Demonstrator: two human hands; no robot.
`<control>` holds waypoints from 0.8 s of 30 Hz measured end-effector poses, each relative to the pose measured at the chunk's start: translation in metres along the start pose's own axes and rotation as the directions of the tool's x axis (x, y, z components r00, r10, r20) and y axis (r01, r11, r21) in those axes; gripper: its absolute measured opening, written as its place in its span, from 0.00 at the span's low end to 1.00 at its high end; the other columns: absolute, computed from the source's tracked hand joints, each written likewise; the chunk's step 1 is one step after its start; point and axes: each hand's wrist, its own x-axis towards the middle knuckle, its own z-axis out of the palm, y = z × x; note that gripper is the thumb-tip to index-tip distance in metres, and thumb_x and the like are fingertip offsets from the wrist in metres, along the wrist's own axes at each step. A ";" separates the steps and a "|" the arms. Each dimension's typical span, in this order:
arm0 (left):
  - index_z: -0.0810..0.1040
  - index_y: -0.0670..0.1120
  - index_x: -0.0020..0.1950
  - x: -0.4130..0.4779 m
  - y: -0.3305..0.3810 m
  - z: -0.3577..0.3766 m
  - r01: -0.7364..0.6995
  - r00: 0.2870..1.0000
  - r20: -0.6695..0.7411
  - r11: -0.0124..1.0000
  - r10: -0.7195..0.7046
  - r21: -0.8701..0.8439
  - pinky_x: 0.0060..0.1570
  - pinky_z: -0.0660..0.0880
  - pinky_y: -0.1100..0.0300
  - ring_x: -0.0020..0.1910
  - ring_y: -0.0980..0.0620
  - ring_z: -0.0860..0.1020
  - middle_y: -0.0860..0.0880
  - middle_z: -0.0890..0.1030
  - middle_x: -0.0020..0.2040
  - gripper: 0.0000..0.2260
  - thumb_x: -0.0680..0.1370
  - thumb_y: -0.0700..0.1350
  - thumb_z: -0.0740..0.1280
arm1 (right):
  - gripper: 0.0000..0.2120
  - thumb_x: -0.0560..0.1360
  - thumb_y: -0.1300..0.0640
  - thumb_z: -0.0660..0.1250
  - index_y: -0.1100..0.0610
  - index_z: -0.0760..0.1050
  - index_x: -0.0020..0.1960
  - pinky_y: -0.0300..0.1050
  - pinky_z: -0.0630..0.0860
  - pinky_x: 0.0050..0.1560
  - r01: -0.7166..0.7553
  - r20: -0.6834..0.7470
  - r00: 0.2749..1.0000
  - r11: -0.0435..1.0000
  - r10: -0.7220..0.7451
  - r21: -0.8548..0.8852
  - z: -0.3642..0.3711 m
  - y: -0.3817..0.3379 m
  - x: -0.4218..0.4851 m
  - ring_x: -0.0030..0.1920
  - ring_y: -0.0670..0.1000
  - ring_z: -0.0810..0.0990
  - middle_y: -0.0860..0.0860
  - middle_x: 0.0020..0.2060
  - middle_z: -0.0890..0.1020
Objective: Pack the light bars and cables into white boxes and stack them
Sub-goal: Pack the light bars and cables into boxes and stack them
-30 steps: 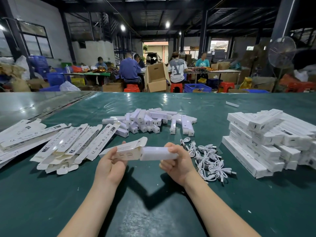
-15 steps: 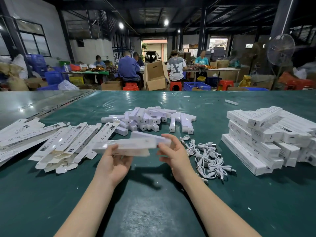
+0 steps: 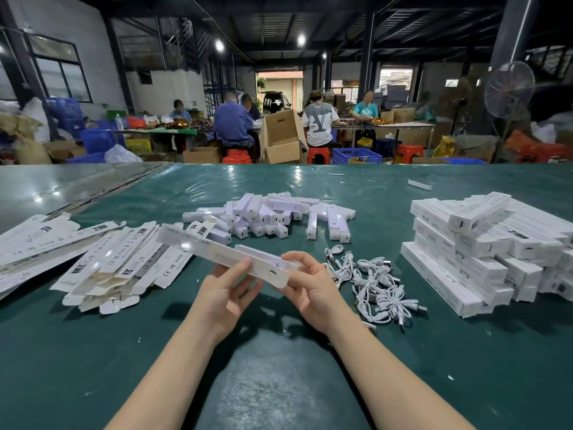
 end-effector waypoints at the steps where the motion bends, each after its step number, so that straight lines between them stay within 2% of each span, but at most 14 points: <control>1: 0.75 0.46 0.48 0.000 -0.003 0.000 -0.015 1.000 0.007 1.000 0.015 0.027 0.37 0.80 0.62 0.38 0.53 0.83 0.48 0.84 0.39 0.05 0.75 0.37 0.63 | 0.13 0.71 0.77 0.61 0.60 0.74 0.40 0.37 0.78 0.32 0.005 -0.015 1.000 1.000 -0.005 -0.002 0.000 0.001 0.000 0.32 0.48 0.81 0.53 0.33 0.81; 4: 0.75 0.41 0.50 0.002 -0.004 0.000 -0.063 0.997 -0.043 0.998 0.062 -0.010 0.35 0.80 0.62 0.38 0.52 0.84 0.45 0.84 0.42 0.04 0.77 0.37 0.63 | 0.11 0.73 0.74 0.62 0.60 0.74 0.39 0.37 0.77 0.29 0.034 -0.124 0.992 0.997 -0.025 0.065 -0.002 -0.002 0.001 0.27 0.48 0.78 0.54 0.32 0.78; 7: 0.76 0.40 0.46 0.003 0.002 -0.002 -0.093 0.988 -0.130 0.990 0.079 -0.106 0.32 0.79 0.62 0.34 0.53 0.83 0.46 0.84 0.35 0.04 0.78 0.37 0.62 | 0.10 0.73 0.72 0.62 0.60 0.73 0.39 0.36 0.75 0.25 0.075 -0.222 0.974 0.984 -0.037 0.164 -0.007 -0.005 0.003 0.22 0.45 0.76 0.51 0.25 0.79; 10: 0.76 0.38 0.44 0.002 0.007 -0.002 -0.108 0.987 -0.144 0.966 0.076 -0.234 0.33 0.80 0.61 0.32 0.52 0.83 0.44 0.83 0.32 0.07 0.79 0.36 0.60 | 0.09 0.74 0.71 0.62 0.58 0.72 0.41 0.35 0.74 0.24 0.107 -0.281 0.958 0.976 -0.051 0.189 -0.009 -0.006 0.004 0.21 0.44 0.75 0.49 0.23 0.78; 14: 0.75 0.35 0.44 0.001 0.007 -0.002 -0.066 0.992 -0.118 0.951 0.031 -0.303 0.36 0.81 0.58 0.33 0.49 0.83 0.41 0.83 0.33 0.08 0.79 0.35 0.58 | 0.09 0.74 0.71 0.62 0.58 0.71 0.41 0.34 0.74 0.23 0.120 -0.320 0.946 0.972 -0.050 0.202 -0.009 -0.005 0.004 0.21 0.44 0.75 0.48 0.22 0.77; 18: 0.74 0.35 0.44 0.001 0.007 0.000 -0.040 0.992 -0.126 0.940 -0.003 -0.338 0.35 0.81 0.56 0.31 0.48 0.83 0.41 0.83 0.32 0.08 0.79 0.34 0.57 | 0.09 0.75 0.69 0.62 0.58 0.71 0.40 0.34 0.74 0.23 0.135 -0.345 0.938 0.961 -0.044 0.243 -0.011 -0.006 0.005 0.21 0.43 0.75 0.47 0.22 0.77; 24: 0.76 0.38 0.39 0.000 0.010 -0.004 -0.038 0.984 -0.176 0.942 -0.022 -0.333 0.32 0.80 0.56 0.29 0.48 0.82 0.42 0.82 0.30 0.10 0.79 0.35 0.59 | 0.09 0.73 0.71 0.63 0.58 0.75 0.42 0.34 0.75 0.26 0.130 -0.268 0.960 0.975 -0.078 0.182 -0.008 -0.005 0.002 0.23 0.43 0.75 0.49 0.24 0.79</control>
